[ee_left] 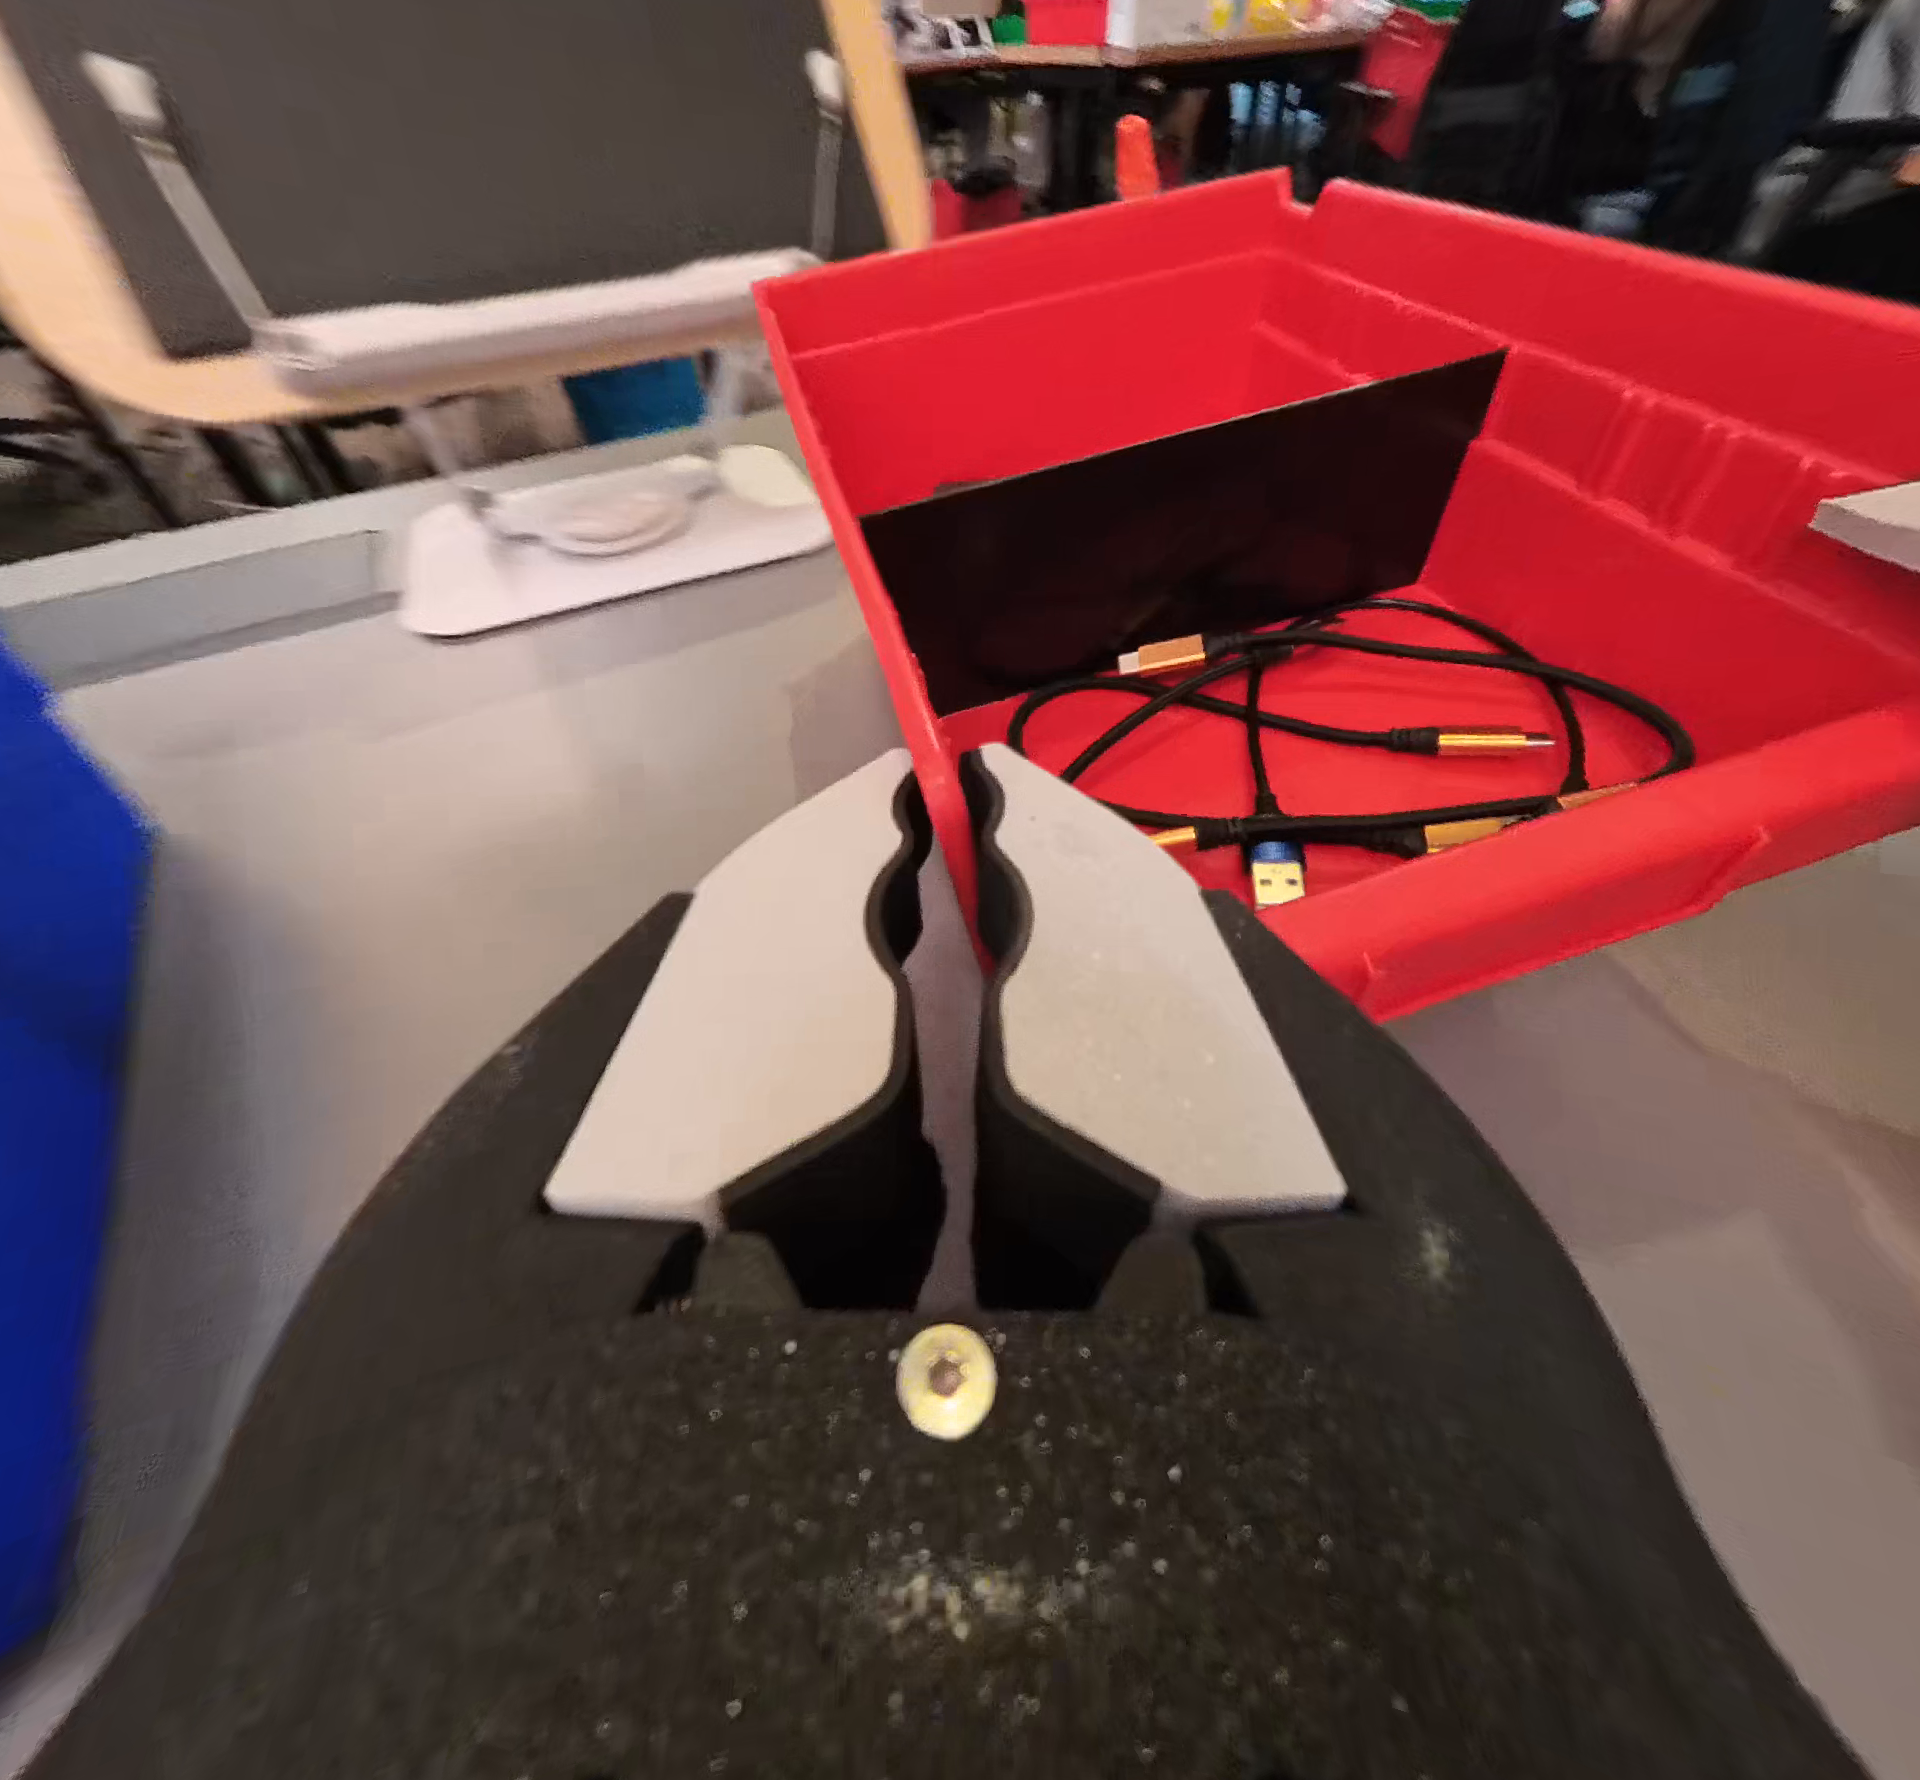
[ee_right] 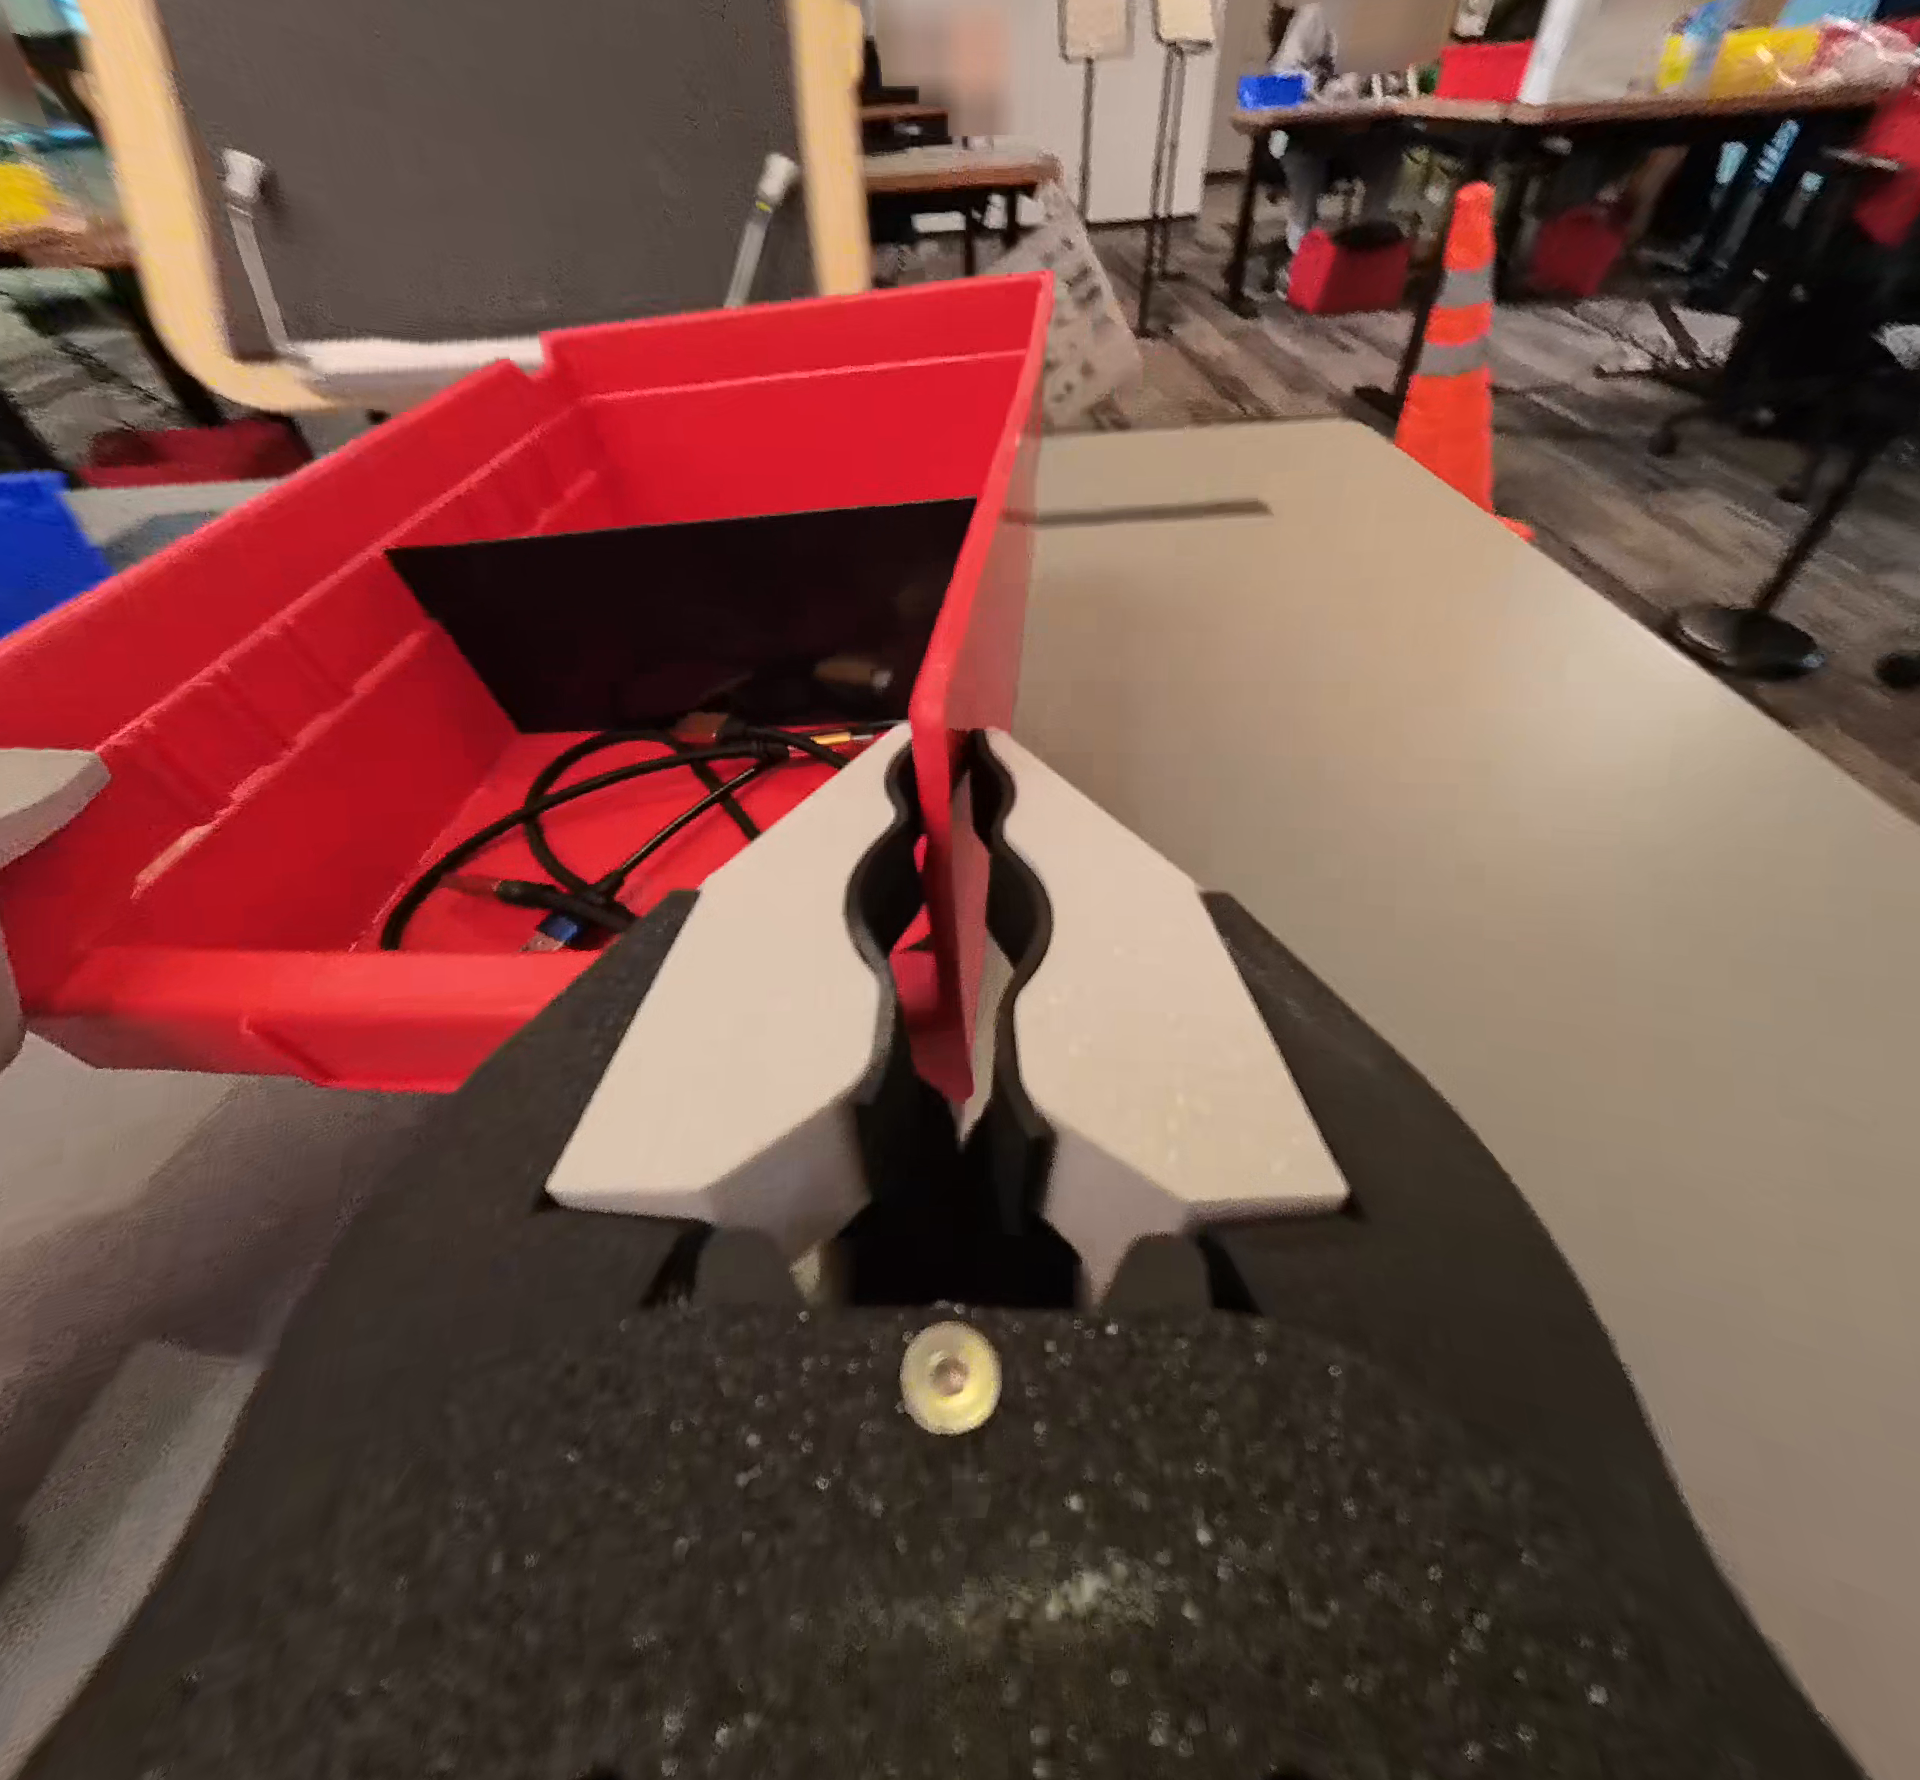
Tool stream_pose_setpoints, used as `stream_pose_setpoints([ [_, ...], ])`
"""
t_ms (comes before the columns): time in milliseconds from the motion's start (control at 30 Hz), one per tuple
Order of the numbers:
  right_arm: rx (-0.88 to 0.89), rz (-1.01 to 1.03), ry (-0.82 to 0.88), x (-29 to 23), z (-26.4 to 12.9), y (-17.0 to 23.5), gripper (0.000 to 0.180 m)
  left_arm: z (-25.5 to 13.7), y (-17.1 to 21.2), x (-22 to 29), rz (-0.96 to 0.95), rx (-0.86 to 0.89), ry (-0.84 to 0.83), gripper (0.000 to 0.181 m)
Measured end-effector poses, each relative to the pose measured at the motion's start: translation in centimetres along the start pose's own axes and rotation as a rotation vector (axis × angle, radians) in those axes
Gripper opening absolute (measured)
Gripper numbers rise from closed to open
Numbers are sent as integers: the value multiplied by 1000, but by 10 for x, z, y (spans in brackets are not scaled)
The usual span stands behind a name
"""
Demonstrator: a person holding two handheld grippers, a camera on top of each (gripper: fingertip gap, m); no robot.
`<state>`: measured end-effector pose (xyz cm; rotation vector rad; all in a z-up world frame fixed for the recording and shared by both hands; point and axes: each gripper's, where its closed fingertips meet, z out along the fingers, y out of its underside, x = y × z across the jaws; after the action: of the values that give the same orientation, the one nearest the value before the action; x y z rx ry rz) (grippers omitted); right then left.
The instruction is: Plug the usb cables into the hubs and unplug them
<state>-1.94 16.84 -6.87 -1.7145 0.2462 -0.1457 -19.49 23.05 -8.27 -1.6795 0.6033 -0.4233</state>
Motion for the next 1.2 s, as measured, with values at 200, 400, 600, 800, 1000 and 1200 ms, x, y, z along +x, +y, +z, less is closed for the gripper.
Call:
stream_pose_setpoints([
  [200, -19, -106, -119, -89, 34, 9, 5, -32, 14, -85, -5, -5, -176, 5],
  [400, -141, -157, -222, -118, 45, 55, 6, -40, 51, -114, 30, -91, -229, 5],
  [600, -195, -92, -358, -117, 40, 62, 12, -41, 51, -109, 66, -116, -200, 8],
  [800, -144, -200, -536, -108, 10, 60, 23, -71, 25, -97, -107, -17, -42, 31],
  [1000, -57, -419, -461, -93, -3, 58, 24, -176, 9, -209, 62, 98, -498, 23],
  [1200, -8, -457, -451, -107, -32, 52, 25, -207, 51, -313, -94, -27, -634, 46],
])
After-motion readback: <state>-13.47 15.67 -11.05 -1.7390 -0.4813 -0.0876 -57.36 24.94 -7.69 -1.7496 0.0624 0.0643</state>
